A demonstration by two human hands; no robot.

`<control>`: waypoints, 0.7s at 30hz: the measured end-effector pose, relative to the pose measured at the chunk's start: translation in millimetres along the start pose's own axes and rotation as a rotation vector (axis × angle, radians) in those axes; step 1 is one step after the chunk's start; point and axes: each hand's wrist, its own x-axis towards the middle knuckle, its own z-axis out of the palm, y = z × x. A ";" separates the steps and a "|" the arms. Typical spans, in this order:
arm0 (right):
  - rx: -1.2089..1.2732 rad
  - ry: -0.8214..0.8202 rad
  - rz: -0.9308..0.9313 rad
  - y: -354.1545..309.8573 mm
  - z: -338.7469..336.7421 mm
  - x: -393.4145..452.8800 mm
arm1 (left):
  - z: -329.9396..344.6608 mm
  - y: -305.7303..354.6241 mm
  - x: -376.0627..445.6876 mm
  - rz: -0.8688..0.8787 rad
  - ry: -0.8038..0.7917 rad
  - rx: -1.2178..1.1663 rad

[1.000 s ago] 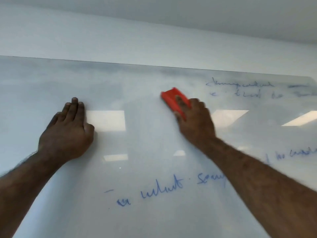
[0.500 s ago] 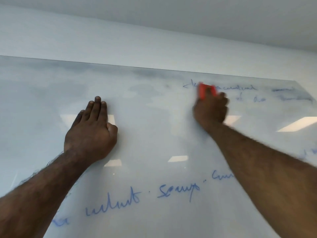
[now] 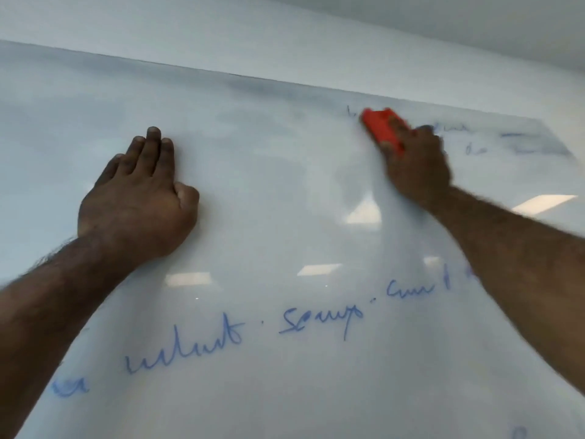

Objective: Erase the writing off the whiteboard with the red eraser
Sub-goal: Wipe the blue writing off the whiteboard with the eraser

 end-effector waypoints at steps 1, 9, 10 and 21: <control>-0.017 -0.018 0.101 22.3 -3.0 1.8 | -1.0 1.0 0.2 0.003 0.001 0.003; -0.075 0.064 0.637 24.4 -4.1 10.1 | -0.8 3.0 -2.7 0.001 -0.007 -0.005; -0.061 0.064 0.564 3.1 -2.2 14.8 | -0.7 2.6 -1.9 0.001 -0.007 -0.002; 0.113 0.003 -0.467 -110.5 22.0 -1.6 | 1.6 65.0 6.1 -0.143 -0.074 0.026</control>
